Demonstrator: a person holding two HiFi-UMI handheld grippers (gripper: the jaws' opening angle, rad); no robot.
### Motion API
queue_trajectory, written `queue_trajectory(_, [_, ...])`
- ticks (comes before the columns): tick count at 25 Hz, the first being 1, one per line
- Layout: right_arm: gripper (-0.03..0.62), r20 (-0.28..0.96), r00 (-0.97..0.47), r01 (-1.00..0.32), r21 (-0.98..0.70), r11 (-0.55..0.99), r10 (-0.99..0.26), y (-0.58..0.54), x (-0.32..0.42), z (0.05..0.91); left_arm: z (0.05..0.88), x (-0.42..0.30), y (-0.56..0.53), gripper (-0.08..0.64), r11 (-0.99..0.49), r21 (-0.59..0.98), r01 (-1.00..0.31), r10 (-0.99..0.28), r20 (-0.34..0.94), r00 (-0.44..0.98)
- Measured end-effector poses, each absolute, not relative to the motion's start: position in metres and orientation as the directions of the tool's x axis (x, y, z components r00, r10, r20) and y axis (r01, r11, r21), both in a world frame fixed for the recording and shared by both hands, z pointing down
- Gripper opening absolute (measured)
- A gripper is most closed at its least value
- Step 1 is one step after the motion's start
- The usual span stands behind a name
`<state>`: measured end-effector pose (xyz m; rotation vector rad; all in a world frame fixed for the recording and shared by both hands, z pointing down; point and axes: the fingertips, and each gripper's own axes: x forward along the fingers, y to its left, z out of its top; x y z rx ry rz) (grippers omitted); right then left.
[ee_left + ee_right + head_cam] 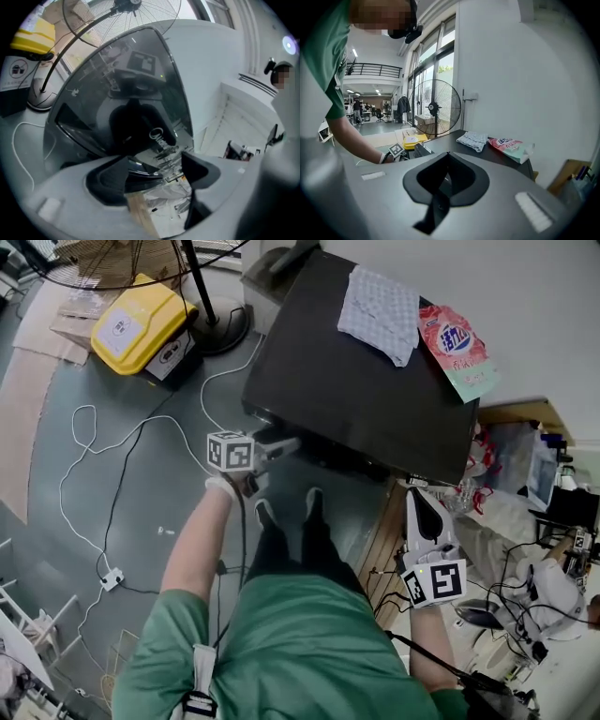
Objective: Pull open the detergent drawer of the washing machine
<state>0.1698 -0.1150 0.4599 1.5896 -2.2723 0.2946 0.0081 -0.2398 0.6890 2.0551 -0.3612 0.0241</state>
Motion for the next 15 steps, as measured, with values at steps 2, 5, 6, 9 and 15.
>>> queue_trajectory(2, [-0.002, 0.399, -0.307, -0.942, 0.006, 0.337, -0.864, -0.113, 0.172, 0.463, 0.688, 0.015, -0.240, 0.371, -0.456, 0.858, -0.234, -0.223, 0.144, 0.964])
queue_trajectory(5, [-0.002, 0.407, -0.298, -0.947, -0.012, 0.321, -0.863, -0.109, 0.175, 0.467, 0.686, 0.021, -0.242, 0.391, -0.464, 0.866, -0.184, -0.194, 0.104, 0.975])
queue_trajectory(6, [-0.002, 0.412, -0.295, -0.948, -0.013, 0.318, -0.862, -0.108, 0.176, 0.469, 0.684, 0.020, -0.244, 0.390, -0.458, 0.874, -0.163, -0.192, 0.082, 0.978])
queue_trajectory(9, [-0.002, 0.434, -0.288, -0.949, -0.015, 0.313, -0.853, -0.104, 0.176, 0.477, 0.681, 0.018, -0.247, 0.385, -0.429, 0.896, -0.117, -0.207, 0.028, 0.978])
queue_trajectory(15, [-0.002, 0.456, -0.314, -0.940, -0.027, 0.339, -0.833, -0.100, 0.168, 0.488, 0.682, 0.016, -0.253, 0.362, -0.382, 0.918, -0.110, -0.346, -0.031, 0.938])
